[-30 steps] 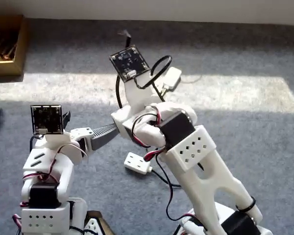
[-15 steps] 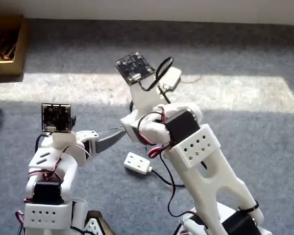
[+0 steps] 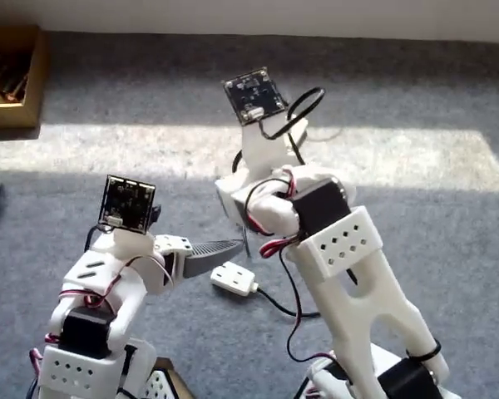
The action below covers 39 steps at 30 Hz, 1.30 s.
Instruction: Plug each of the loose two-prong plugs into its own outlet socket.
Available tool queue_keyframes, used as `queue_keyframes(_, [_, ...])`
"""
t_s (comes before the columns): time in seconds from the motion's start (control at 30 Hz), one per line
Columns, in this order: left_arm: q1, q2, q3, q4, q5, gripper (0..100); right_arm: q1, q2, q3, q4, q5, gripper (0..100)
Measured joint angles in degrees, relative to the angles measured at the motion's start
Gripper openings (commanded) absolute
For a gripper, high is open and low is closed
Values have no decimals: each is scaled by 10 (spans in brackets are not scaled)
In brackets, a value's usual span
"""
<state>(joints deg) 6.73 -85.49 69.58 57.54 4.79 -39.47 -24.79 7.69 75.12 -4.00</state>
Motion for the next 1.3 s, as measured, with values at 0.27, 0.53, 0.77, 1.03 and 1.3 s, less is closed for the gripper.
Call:
queue_keyframes(0.27, [-21, 2, 53, -88, -25, 529, -55, -3, 0, 49, -2, 5])
queue_keyframes(0.53, [-35, -4, 56, -90, -25, 529, -55, -3, -31, 122, 14, 5])
queue_keyframes(0.77, [-36, -3, 62, -91, -29, 529, -55, -3, -36, 148, 31, 5])
queue_keyframes(1.03, [-44, -4, 62, -91, -29, 529, -55, -3, -41, 156, 34, 5])
queue_keyframes(1.3, [-60, 2, 63, -70, -30, 530, 33, 39, -41, 152, 54, 5])
